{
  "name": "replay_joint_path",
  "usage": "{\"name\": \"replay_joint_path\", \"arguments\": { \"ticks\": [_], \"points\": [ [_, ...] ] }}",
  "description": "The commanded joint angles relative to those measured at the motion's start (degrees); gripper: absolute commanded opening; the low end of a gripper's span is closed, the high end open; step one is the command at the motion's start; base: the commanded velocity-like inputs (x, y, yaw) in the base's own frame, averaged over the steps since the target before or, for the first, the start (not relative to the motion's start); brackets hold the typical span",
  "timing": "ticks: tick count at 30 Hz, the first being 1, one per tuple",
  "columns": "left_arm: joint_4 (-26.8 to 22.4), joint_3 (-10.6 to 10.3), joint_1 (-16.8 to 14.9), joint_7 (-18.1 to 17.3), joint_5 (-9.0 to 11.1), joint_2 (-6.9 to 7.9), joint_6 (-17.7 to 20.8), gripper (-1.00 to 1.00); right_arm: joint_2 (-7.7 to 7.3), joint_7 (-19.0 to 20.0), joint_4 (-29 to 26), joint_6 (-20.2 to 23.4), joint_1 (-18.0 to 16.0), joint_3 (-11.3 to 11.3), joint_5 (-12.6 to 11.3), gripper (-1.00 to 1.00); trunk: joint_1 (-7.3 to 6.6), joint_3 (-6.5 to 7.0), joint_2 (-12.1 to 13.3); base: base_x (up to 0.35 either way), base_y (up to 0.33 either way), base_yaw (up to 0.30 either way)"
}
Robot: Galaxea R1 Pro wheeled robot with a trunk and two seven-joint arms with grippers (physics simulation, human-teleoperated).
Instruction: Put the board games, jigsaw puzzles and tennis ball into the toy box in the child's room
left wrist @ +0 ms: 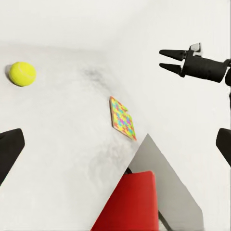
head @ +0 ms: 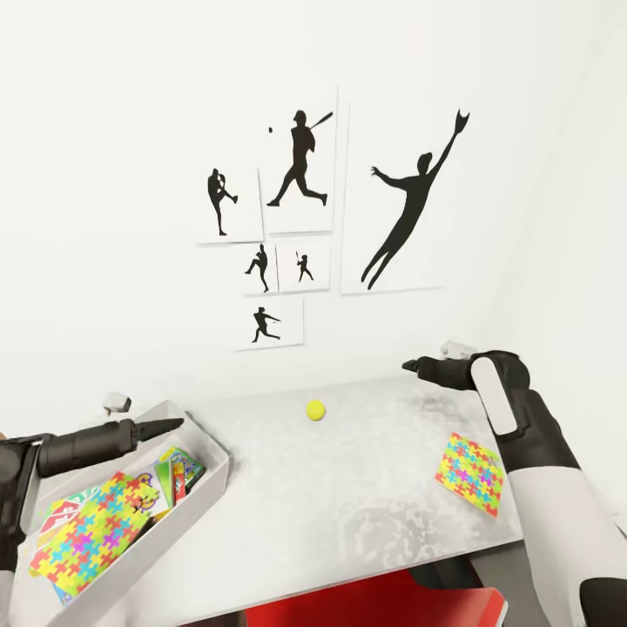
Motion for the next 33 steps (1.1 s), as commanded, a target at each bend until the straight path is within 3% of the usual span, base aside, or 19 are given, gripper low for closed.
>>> {"name": "replay_joint_path", "arguments": {
  "ticks": [1, 6, 11, 15, 21, 25, 33],
  "points": [
    [-0.8, -1.1, -1.5, -0.5, -0.9, -1.58, 1.1, 1.0, -0.02, -0.6, 0.0, 0.2, -0.1, 0.2, -0.6, 1.0, 0.04, -0.19, -0.1, 0.0, 0.0, 0.0],
    [-1.3, -3.7, -6.7, -0.4, -3.0, -6.46, 1.7, 1.0, -0.09, -0.6, 0.7, 0.2, -0.2, 0.6, -0.6, 1.0, 0.04, -0.56, -0.1, 0.0, 0.0, 0.0],
    [-1.4, -5.9, -9.2, 5.6, -6.8, -11.97, 2.0, 1.0, -0.16, -0.6, 4.7, 0.2, -0.9, 0.7, 0.0, 1.0, 0.04, -1.0, -0.1, 0.0, 0.0, 0.0],
    [-1.4, -6.5, -9.7, 7.4, -7.7, -13.73, 2.0, 1.0, -0.11, -0.6, 8.3, 0.2, -1.6, 0.6, 2.7, 1.0, 0.04, -1.37, -0.1, 0.0, 0.0, 0.0],
    [-1.4, -6.7, -9.9, 8.2, -8.1, -14.49, 2.1, 1.0, -0.04, -0.3, 12.6, 0.2, -3.1, 0.4, 9.0, 1.0, 0.04, -1.93, -0.1, 0.0, 0.0, 0.0],
    [-1.4, -6.6, -9.9, 8.3, -8.1, -14.55, 2.1, 1.0, -0.08, -0.2, 15.5, 0.2, -4.3, 0.4, 10.7, 1.0, 0.04, -2.31, -0.1, 0.0, 0.0, 0.0],
    [-1.6, -6.3, -10.0, 8.3, -8.1, -14.51, 2.1, 1.0, -0.96, -0.2, 18.6, 0.2, -6.6, 0.0, 11.5, 1.0, 0.04, -3.06, -0.1, 0.0, 0.0, 0.0]
  ]
}}
